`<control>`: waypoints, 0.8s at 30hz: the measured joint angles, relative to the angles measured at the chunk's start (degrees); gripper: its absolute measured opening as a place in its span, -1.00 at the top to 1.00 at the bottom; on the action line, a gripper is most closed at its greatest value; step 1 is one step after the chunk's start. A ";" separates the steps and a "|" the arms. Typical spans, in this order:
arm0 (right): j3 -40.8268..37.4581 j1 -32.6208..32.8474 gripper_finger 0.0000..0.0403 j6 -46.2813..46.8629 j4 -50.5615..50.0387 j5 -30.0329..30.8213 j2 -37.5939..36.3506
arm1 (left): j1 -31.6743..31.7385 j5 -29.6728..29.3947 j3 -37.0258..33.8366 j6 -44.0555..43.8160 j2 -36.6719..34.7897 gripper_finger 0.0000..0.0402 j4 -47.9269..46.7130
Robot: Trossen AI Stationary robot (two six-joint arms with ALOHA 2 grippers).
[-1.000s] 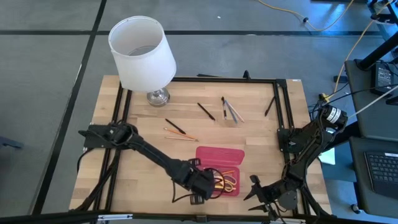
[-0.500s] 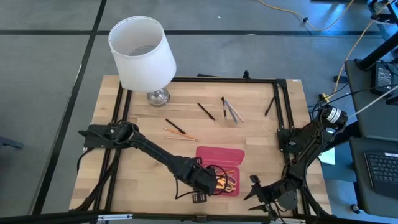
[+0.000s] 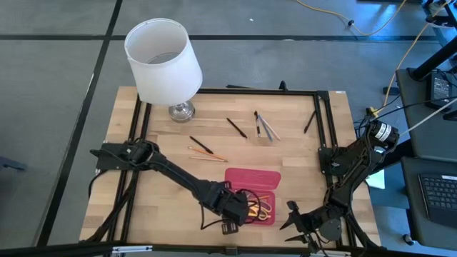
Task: Pick & place school supplies into a supply box
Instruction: Put the blue supply into the pink supply box
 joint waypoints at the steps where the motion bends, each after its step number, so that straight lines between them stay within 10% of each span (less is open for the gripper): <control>1: 0.00 -0.01 0.02 0.00 0.00 0.00 0.00 | -0.02 0.00 0.00 0.44 0.19 0.21 0.86; 24: 0.00 -0.02 0.02 -0.09 0.00 0.00 0.00 | -1.02 -3.60 -0.02 -0.57 4.42 0.26 0.76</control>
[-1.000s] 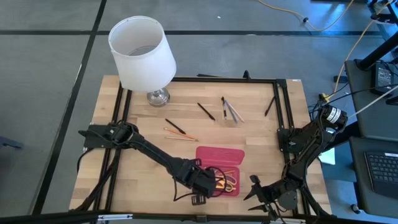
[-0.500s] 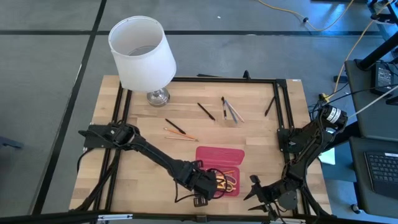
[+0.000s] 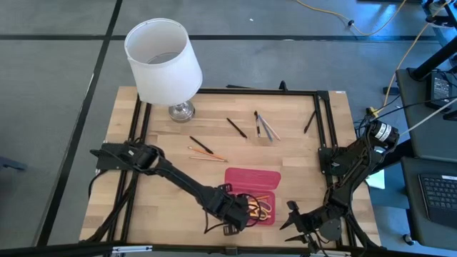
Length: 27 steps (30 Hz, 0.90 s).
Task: Pick & place school supplies into a supply box
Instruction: Put the blue supply into the pink supply box
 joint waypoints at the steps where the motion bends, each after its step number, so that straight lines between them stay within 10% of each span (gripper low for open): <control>1: 0.00 0.01 0.02 0.00 -0.02 0.01 0.00 | -0.02 0.07 -0.02 -0.05 0.19 0.26 -0.80; 15: 0.00 0.01 0.02 -0.02 -0.02 0.00 0.00 | 0.11 3.23 0.00 -1.39 1.60 0.31 -1.23; 27: 0.00 0.01 0.02 -0.04 -0.02 0.00 0.00 | 0.13 4.77 0.00 -1.44 1.58 0.86 -1.17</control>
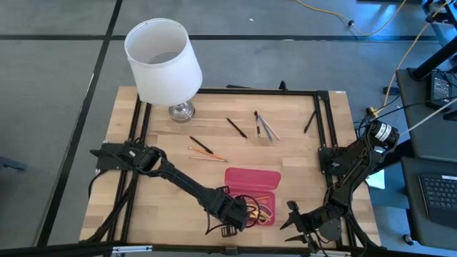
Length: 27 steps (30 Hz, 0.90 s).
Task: Pick & place school supplies into a supply box
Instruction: Put the blue supply into the pink supply box
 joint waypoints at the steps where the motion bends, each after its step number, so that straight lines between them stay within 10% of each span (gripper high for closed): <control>1: 0.00 0.00 0.02 0.00 0.01 0.00 0.00 | 0.00 -0.01 0.00 0.00 0.00 0.90 -0.04; 27: 0.00 -0.01 0.02 0.00 0.02 0.00 0.00 | 0.20 -6.07 5.47 1.37 -0.13 0.93 -1.61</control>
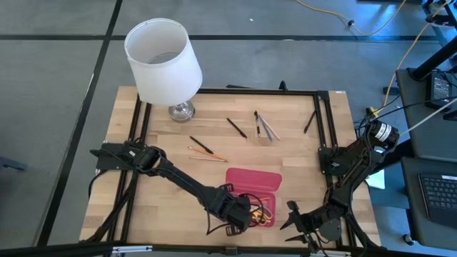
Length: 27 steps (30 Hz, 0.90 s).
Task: Pick & place school supplies into a supply box
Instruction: Put the blue supply into the pink supply box
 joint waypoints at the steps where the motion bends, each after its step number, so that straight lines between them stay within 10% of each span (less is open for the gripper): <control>1: 0.00 0.02 0.02 -0.01 -0.01 0.00 0.00 | 0.00 -0.25 0.16 0.63 0.00 0.93 1.11; 27: 0.00 0.01 0.02 1.42 -0.03 -0.12 0.00 | 0.17 -5.57 -1.01 -0.13 2.25 0.92 8.10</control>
